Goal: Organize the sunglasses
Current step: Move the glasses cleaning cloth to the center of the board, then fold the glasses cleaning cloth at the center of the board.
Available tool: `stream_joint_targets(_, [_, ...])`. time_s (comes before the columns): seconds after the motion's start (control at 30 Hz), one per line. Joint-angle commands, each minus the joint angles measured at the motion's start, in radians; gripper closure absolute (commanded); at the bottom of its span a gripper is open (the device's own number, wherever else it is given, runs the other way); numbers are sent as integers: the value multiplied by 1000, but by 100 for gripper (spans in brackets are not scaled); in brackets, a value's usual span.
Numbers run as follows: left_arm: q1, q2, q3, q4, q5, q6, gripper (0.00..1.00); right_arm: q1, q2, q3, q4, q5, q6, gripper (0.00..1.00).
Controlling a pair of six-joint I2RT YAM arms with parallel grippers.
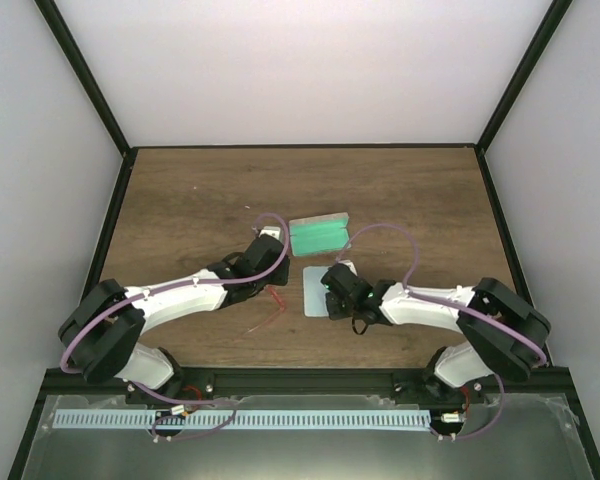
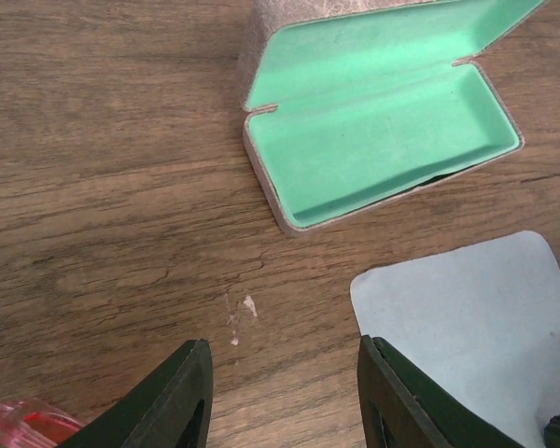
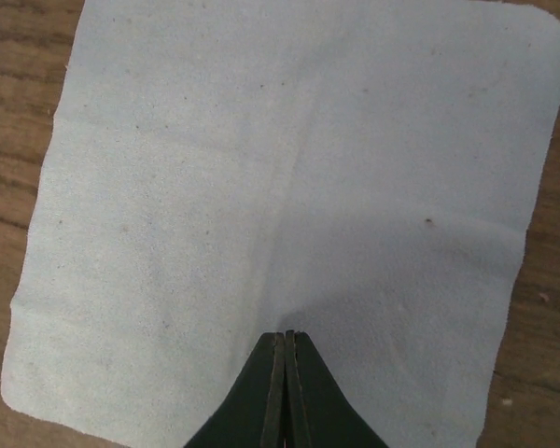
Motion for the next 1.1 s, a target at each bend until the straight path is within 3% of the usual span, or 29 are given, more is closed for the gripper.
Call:
stream_joint_targets(0.0, [-1,-3,-18,38,22,12,55,14,-53,-21,-82,-22,9,99])
stream_joint_targets(0.23, [-43,-33,-5,86,-41,26,52,14,-272,50,-44,117,-38,96])
stream_joint_targets(0.3, [-53,-33,26,92,-48,21,43,13,-344,48,12,184,-62,89])
stream_joint_targets(0.37, [-57,-10,68,100,-34,20,4,5,-404,30,96,226,-131,67])
stream_joint_targets(0.4, [-57,20,94,94,-35,13,0,-9,-422,24,135,227,-160,54])
stream_joint_targets(0.5, [-56,109,179,52,-107,-15,0,-76,-394,74,154,128,-198,36])
stream_joint_targets(0.57, [-57,154,212,44,-126,-30,0,-90,-336,125,153,103,-253,5])
stream_joint_targets(0.6, [-57,162,212,57,-109,-27,2,-93,-311,140,150,100,-272,1])
stream_joint_targets(0.77, [-57,112,129,118,-54,-29,25,-104,-209,177,98,112,-240,3])
stream_joint_targets(0.9, [-55,55,80,46,-87,-63,25,-140,-127,190,61,161,-189,27])
stream_joint_targets(1.07, [-50,88,81,72,-77,-26,32,-245,-79,157,70,56,-151,58])
